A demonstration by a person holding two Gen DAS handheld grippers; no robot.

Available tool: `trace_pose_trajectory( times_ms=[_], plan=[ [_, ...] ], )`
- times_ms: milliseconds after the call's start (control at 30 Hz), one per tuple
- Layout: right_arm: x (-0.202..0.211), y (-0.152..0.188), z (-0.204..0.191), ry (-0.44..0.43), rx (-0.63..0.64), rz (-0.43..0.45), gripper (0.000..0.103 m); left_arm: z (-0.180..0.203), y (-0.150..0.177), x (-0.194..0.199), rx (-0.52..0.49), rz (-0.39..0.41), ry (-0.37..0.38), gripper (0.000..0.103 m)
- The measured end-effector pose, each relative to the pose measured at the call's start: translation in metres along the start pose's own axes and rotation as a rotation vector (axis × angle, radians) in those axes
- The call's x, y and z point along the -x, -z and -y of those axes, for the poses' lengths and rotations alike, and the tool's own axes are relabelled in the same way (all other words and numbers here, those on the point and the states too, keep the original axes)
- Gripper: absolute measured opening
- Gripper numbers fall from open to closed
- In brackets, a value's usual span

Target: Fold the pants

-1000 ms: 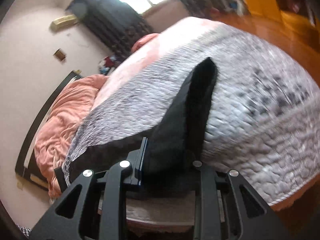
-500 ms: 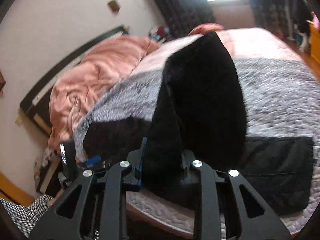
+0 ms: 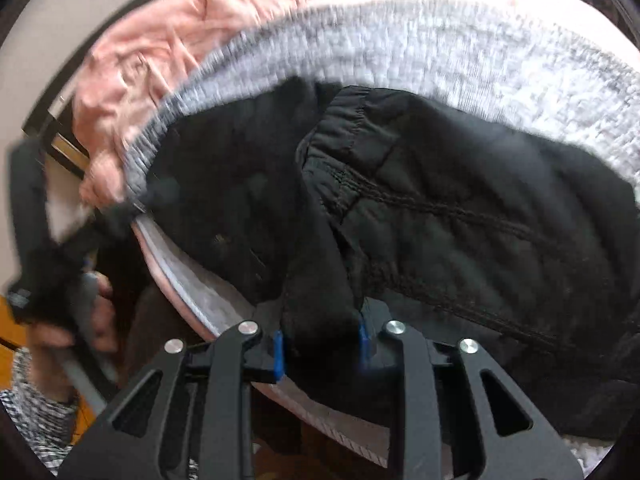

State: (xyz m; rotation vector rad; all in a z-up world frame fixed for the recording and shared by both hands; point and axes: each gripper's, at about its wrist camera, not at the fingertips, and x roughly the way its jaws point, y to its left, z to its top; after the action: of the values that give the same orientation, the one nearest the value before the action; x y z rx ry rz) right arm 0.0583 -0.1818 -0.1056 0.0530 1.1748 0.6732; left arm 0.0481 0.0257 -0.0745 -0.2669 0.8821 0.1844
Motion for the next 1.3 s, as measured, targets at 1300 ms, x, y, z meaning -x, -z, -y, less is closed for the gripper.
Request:
trace_pose_trajectory(
  times_ms=[1300],
  plan=[
    [0.181, 0.162, 0.242, 0.233, -0.649, 0.236, 0.069, 0.124, 0.052, -0.022, -0.302, -0.079, 0.112, 0.098]
  ],
)
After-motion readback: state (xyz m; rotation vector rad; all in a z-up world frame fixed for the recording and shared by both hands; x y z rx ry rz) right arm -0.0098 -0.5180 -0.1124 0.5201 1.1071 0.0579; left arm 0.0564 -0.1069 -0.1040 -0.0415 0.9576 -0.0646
